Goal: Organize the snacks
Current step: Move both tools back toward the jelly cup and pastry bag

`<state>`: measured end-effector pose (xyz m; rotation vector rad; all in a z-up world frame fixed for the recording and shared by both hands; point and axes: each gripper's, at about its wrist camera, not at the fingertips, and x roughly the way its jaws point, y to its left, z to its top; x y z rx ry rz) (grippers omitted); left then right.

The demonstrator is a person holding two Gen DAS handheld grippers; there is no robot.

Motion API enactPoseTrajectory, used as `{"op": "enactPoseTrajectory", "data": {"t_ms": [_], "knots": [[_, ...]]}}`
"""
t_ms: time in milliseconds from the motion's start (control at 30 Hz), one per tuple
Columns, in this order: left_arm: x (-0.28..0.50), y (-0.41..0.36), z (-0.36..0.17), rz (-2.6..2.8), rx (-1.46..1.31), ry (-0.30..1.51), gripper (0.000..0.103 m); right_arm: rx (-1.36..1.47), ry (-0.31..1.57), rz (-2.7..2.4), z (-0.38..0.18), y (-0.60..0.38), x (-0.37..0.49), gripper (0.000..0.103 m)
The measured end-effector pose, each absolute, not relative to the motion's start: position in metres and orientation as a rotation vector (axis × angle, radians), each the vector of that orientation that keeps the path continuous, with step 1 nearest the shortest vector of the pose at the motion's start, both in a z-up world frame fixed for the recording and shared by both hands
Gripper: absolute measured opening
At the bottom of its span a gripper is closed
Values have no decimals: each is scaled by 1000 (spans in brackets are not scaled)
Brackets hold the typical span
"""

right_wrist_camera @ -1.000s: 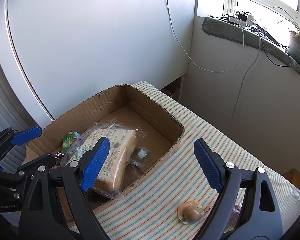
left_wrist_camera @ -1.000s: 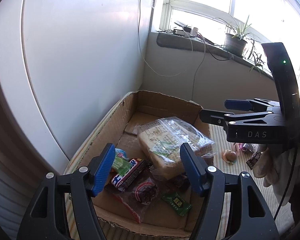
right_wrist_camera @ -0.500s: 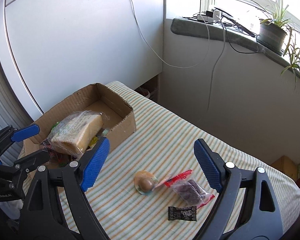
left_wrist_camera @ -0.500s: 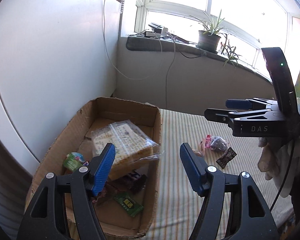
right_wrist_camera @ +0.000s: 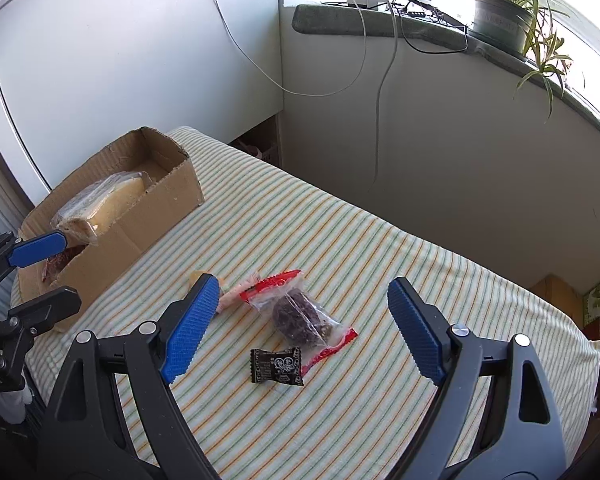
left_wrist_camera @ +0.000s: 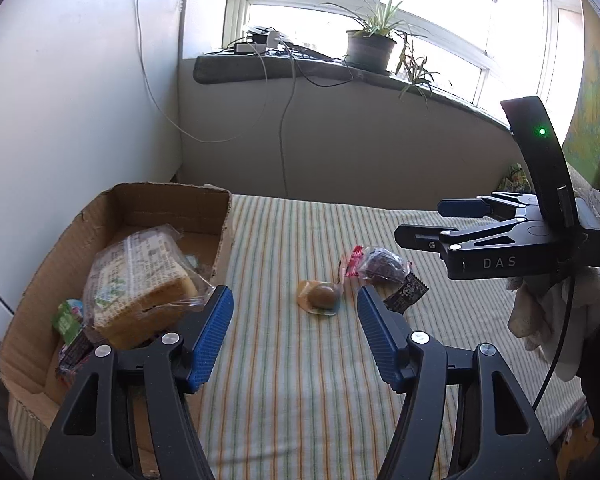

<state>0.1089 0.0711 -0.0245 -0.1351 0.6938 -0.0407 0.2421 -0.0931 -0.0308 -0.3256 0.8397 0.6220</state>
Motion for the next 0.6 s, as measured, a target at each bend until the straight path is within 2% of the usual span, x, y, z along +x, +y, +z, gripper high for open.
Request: {"op": "enactPoseTrajectory", "data": {"t_ms": [600], "knots": [[141,44,-55,-85,-130,798,51,-398,903,654,-63,-94,255,89]]}}
